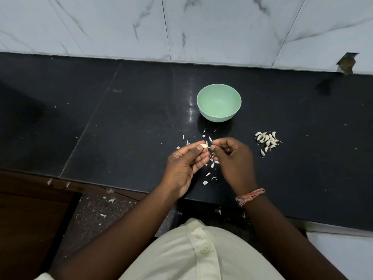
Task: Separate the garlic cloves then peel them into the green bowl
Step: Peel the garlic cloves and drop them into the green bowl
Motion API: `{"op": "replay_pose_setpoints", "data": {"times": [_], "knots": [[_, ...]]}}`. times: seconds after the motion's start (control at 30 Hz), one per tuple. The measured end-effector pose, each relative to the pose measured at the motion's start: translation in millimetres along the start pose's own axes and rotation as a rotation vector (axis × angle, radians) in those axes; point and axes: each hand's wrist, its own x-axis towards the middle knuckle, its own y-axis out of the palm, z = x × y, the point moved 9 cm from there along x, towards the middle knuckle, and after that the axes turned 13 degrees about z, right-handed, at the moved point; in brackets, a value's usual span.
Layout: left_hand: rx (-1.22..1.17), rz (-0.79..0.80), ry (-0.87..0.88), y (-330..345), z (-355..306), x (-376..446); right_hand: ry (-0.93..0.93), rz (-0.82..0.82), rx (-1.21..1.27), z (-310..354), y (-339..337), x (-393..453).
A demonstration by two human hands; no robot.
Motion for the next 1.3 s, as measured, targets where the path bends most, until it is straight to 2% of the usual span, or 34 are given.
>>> {"op": "replay_pose_setpoints", "data": {"times": [0.17,0.33,0.6,0.83,1.07,1.3], "knots": [[0.021,0.005,0.023,-1.1,-2.1,0.8,-0.098,0.04,-0.089,13.1,6.8,-3.0],[0.043,0.009,0.024,-1.9,-1.7,1.3,-0.153,0.013,-0.222,19.3,9.5,-5.3],[0.068,-0.051,0.038,-2.3,-4.4,-1.3,-0.169,0.064,-0.205,18.3,14.4,-6.0],[-0.009,-0.066,0.006,4.0,-2.3,-3.4,-0.173,0.064,-0.136,19.6,12.4,-6.5],[-0.094,-0.118,-0.013,1.3,2.8,-5.5,-0.275,0.097,-0.223,26.2,14.7,-5.4],[-0.071,-0.089,-0.038,3.8,7.8,-6.1,-0.25,0.092,-0.263,23.3,13.3,-6.0]]}}
